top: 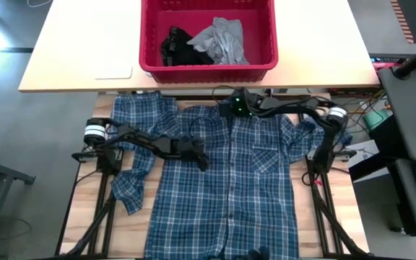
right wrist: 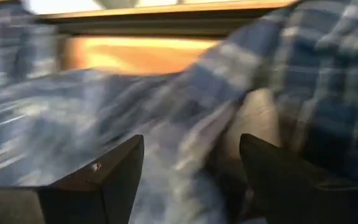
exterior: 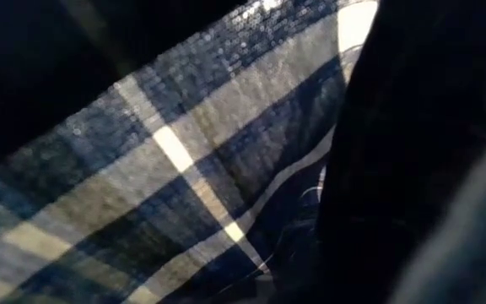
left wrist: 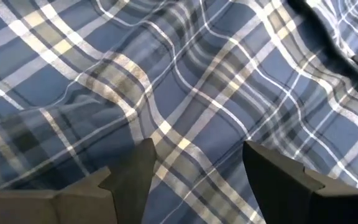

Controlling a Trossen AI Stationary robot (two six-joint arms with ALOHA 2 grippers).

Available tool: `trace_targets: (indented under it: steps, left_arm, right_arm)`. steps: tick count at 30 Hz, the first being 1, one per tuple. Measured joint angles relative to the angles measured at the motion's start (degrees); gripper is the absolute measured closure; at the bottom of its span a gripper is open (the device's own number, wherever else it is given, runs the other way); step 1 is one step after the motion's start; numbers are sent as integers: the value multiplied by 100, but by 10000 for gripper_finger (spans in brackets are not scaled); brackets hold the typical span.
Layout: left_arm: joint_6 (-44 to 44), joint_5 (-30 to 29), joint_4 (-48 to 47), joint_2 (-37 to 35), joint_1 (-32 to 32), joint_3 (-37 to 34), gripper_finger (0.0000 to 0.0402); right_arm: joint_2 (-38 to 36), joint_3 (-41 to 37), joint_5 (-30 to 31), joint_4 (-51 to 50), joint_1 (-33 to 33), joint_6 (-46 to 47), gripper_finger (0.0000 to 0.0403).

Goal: Fold Laundry from Bin
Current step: Fold the blue patterned long sleeve shirt

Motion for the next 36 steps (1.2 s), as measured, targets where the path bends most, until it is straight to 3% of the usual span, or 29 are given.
trace_targets:
  steps: [10, 15, 17, 19, 21, 26, 29, 33, 36]
  left_arm:
    - [85, 78, 127, -14, 36, -102, 170]
    - [19, 122, 126, -14, 181, -92, 170]
    - [12, 120, 124, -15, 243, -86, 170]
    - [-31, 120, 114, -26, 302, -85, 170]
    - [-52, 118, 104, -42, 355, -87, 170]
    - [-54, 120, 87, -55, 448, -92, 170]
    - [-55, 118, 89, -55, 494, -92, 170]
    - [-56, 118, 92, -55, 549, -92, 170]
    - [-59, 118, 92, -55, 573, -92, 170]
  right_arm:
    - [963, 799, -656, 33, -249, 226, 191]
    - [962, 902, -717, 5, -242, -47, 289]
    - [924, 841, -702, -71, -221, -350, 349]
    - [733, 796, -709, -110, -132, -954, 380]
    - [470, 769, -733, -178, -16, -1810, 390]
    - [-114, 629, -714, -1026, 525, -4970, 393]
    - [-255, 518, -781, -1643, 826, -6150, 393]
    - [-172, 150, -864, -2090, 1039, -6627, 375]
    - [-119, -74, -940, -2058, 1100, -6047, 333]
